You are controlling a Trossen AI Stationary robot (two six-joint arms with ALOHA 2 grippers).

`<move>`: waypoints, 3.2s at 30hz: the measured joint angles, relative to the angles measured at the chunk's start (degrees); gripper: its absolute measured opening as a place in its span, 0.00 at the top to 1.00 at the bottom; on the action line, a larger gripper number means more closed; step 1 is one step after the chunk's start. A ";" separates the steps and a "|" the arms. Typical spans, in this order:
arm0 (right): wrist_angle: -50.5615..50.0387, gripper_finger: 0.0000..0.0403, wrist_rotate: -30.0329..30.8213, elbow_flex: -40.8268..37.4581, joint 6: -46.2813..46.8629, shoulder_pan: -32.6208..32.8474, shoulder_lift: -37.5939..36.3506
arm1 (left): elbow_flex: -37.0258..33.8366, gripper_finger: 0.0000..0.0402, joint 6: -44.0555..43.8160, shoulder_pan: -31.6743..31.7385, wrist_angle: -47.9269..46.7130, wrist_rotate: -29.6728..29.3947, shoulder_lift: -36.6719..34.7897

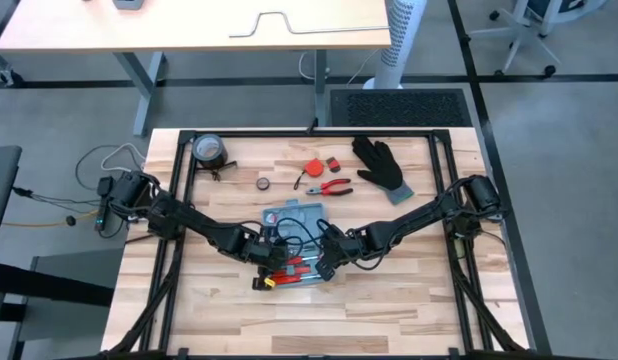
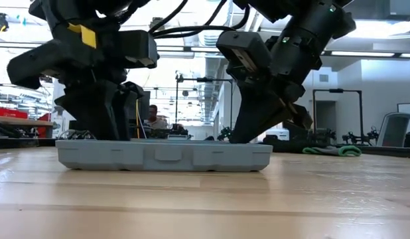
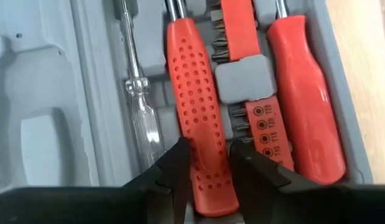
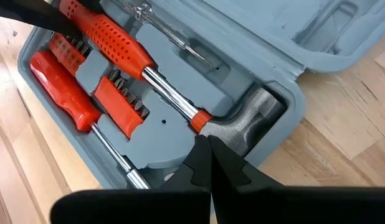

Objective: Prefit tool cases
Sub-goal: Remove the orange hammer from the gray toolbox

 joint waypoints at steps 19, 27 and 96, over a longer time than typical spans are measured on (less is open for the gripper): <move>0.21 1.00 0.06 -0.04 0.04 1.11 -0.02 | 0.16 0.76 -4.55 1.60 -1.14 -4.85 4.87; 1.01 1.00 1.49 -0.09 0.44 1.07 -0.54 | 0.14 0.83 -7.88 0.84 -1.44 -6.23 4.50; 6.16 1.00 -1.51 0.04 2.55 -0.52 3.63 | -0.68 0.52 4.33 6.77 -8.13 6.16 -7.55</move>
